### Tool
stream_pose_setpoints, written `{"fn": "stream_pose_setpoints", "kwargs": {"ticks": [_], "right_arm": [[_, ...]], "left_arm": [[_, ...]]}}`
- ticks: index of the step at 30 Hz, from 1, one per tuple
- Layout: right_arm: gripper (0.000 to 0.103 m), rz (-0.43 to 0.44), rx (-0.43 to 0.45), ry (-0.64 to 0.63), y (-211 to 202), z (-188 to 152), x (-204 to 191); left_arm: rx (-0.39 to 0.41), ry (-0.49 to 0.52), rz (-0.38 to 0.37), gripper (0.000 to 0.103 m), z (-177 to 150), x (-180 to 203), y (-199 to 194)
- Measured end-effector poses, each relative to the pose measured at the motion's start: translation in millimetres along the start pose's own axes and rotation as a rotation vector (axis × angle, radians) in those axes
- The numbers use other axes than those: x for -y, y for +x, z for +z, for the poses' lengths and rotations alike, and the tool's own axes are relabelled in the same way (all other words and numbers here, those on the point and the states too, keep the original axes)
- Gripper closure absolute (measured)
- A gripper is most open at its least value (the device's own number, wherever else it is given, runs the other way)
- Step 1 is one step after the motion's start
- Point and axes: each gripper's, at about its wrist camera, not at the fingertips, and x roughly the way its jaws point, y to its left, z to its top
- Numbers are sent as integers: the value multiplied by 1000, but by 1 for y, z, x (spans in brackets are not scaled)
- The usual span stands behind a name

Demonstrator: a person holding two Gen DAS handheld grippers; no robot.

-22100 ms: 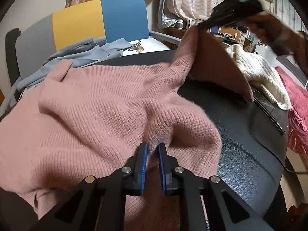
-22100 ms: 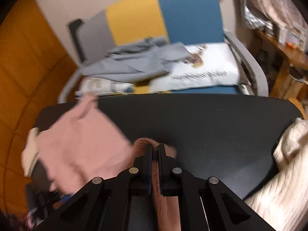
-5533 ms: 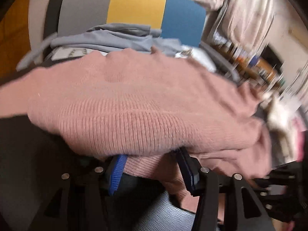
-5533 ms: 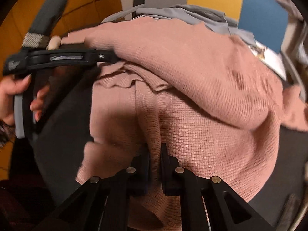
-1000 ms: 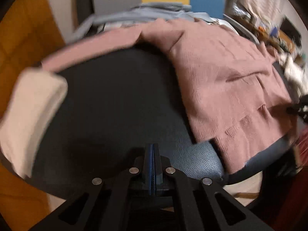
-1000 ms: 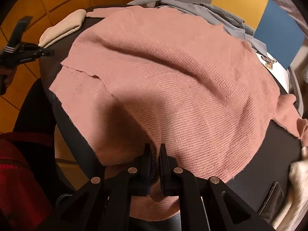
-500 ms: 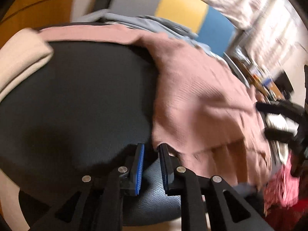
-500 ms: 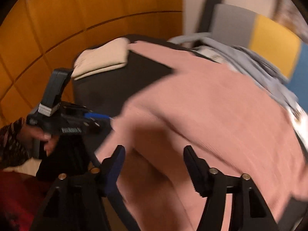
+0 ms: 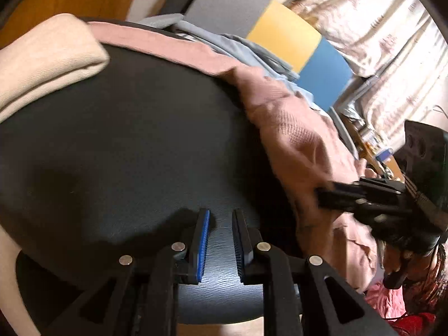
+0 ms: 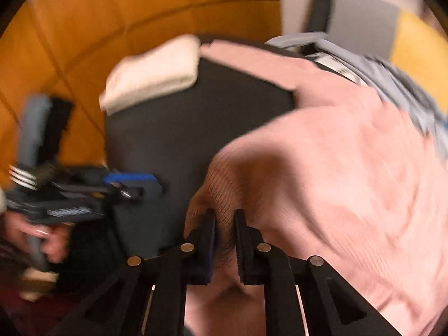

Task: Fold clothes

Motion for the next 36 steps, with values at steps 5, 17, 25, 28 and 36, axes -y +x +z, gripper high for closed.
{"fn": "stream_pose_setpoints", "kwargs": {"ticks": [5,17,25,28,36], "right_arm": [[90,180,74,388,-34,-43,81],[93,426,145,794,-32,-119,166],[93,451,140,773,-39,-115,159],[93,461,139,762,-39,-112,152],[89,431,142,707,-42,-99,131]], "left_arm": [[-65,86,-54,87,6,35,22],[-240,88,-238,81,-4,110,63],[-190,216,2,74,-3,133,70],[-161,336,118,73,-5,147,71],[-90,242,81,96,2,137,69]]}}
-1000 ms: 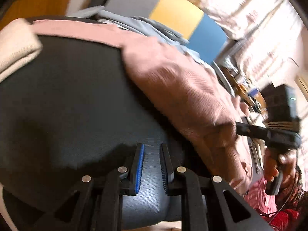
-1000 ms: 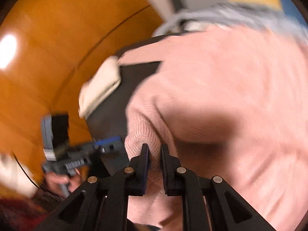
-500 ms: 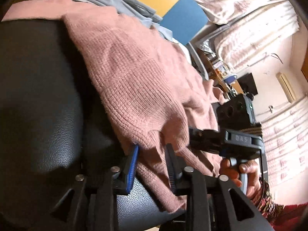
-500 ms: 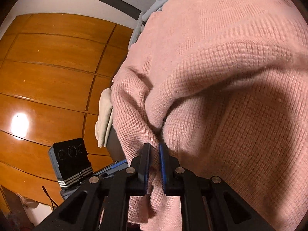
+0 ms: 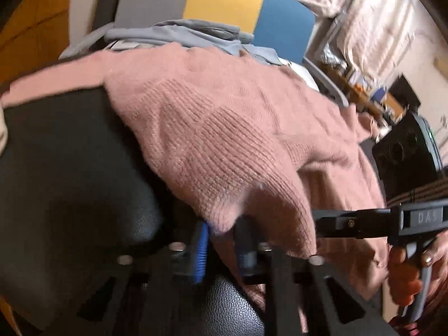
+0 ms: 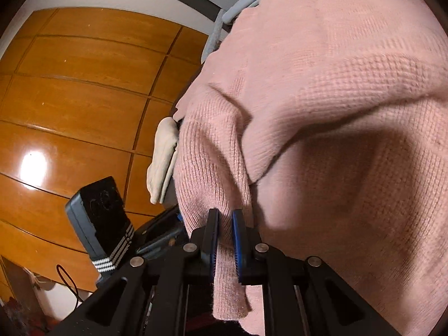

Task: Fold clothes

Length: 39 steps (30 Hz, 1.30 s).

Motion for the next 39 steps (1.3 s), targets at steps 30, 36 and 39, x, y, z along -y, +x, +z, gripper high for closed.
{"fn": "stream_pose_setpoints", "kwargs": {"ticks": [30,36,39], "right_arm": [[85,-431,-299,-769,103,-35,-104],[84,-366,-256,-968,106,-53,-145],[84,-364,-291,-1046,129,-63,-158]], "left_arm": [[58,-260,-21,100,-49,-171,-55],[66,-274,-16,94,-52,-176,-59],[71,-285,-23,93,-51,-177,-58]]}}
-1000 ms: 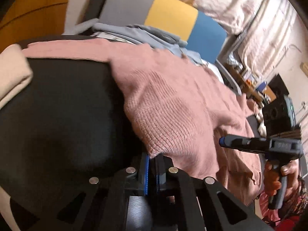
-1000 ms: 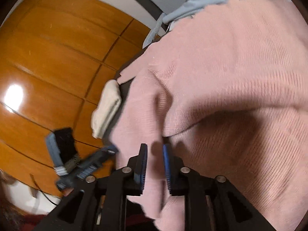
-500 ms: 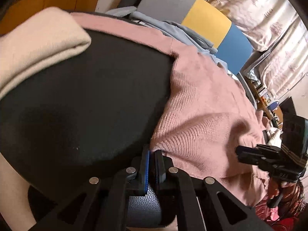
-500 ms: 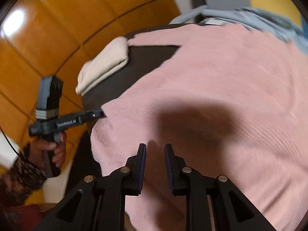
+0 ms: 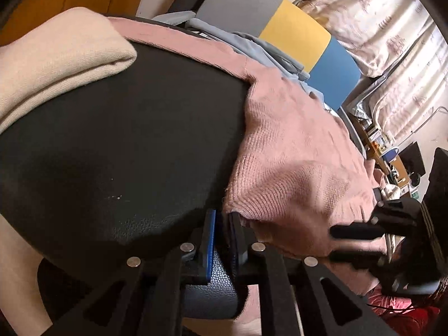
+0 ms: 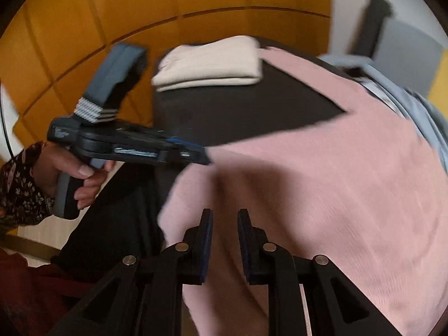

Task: Fold clothes

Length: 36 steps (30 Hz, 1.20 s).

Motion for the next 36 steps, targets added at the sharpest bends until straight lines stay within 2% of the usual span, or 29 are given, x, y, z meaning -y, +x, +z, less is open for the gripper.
{"fn": "stream_pose_setpoints", "kwargs": {"ticks": [3,8,11,12,13,15,18,21,24,26,27,28,30,32,34,36], "right_arm": [[84,-20,-34,-64,23,14,-14],[84,-145,-78,-122,57,25,-20],[86,-140,-66,-101,59,24,-16],[98,-114,-66,-61,57,26,-12],[101,-83,-67,-14,54,28,-6],[101,53,-57,96,45,31,0],[101,129,-45,108,38,35,-11],[101,161,-56,124,47,32,-13],[99,127,-82,116,65,25,-10],[90,154,-61,113,59,22,-8],[78,175,-58,119,53,21,-5],[76,191,-33,133,41,20,0],[76,147,28,183,15,18,20],[71,92,89,236,-11,16,41],[69,7,83,245,-22,7,56],[71,-59,37,245,-18,-1,66]], "left_arm": [[-2,2,1,93,0,0,0],[-5,16,5,93,0,-1,-2],[-3,-11,-20,93,1,-8,-2],[-2,-23,-33,93,1,-11,-2],[-2,-38,-45,93,1,-14,-2],[-1,-56,-52,93,2,-19,-4],[8,-66,-39,96,2,-26,-7],[9,-92,-57,96,2,-31,-7],[13,-83,-50,96,1,-30,-6],[14,-71,-42,96,0,-28,-6],[11,-69,-40,96,0,-28,-6],[6,-65,-40,96,0,-26,-7],[6,-40,-72,92,-1,-22,-11],[12,-18,-133,87,-2,-13,-14],[12,-12,-200,83,-3,-5,-13],[-4,-20,-210,80,-1,3,-7]]}}
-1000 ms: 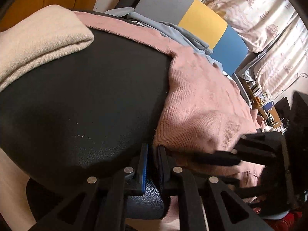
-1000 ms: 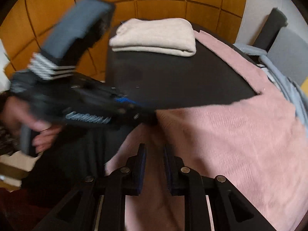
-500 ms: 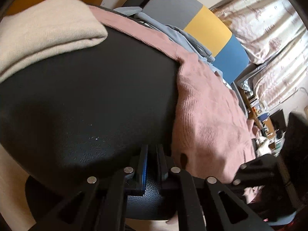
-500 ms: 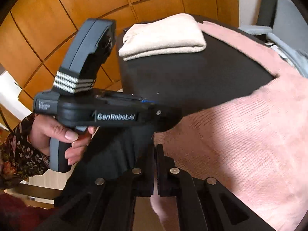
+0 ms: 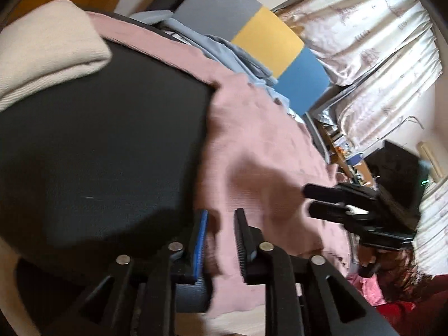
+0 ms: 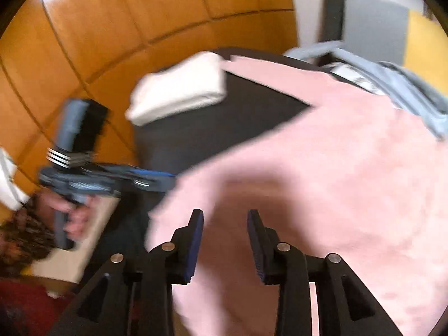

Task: Fold clothes

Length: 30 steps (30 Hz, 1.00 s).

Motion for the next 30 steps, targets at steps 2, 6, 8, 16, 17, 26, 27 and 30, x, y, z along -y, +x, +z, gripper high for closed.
{"fn": "stream_pose_setpoints", "kwargs": {"ticks": [2,6,8,16,17,26,27,30], "right_arm": [[71,-19,-23,15,6,-10,7],[70,5,-73,45,18,-30,7],[70,23,-79,17,19,-37,-4],[66,48,-64,-99,31,-37,-40],[66,77,-45,-60,25,-37,-34],[66,-114,-24,204,4,-52,44],[66,-101,-17,187,1,-54,40],[66,-94,-16,108,-6,-35,31]], "left_arm": [[-25,8,35,78,3,6,9],[-87,15,91,73,8,11,29],[-89,19,125,73,11,16,31],[-145,217,331,98,10,31,33],[-158,256,358,98,10,34,33],[-191,372,449,96,-3,48,32],[-196,381,446,96,-2,50,28],[-143,375,398,96,5,56,12]]}}
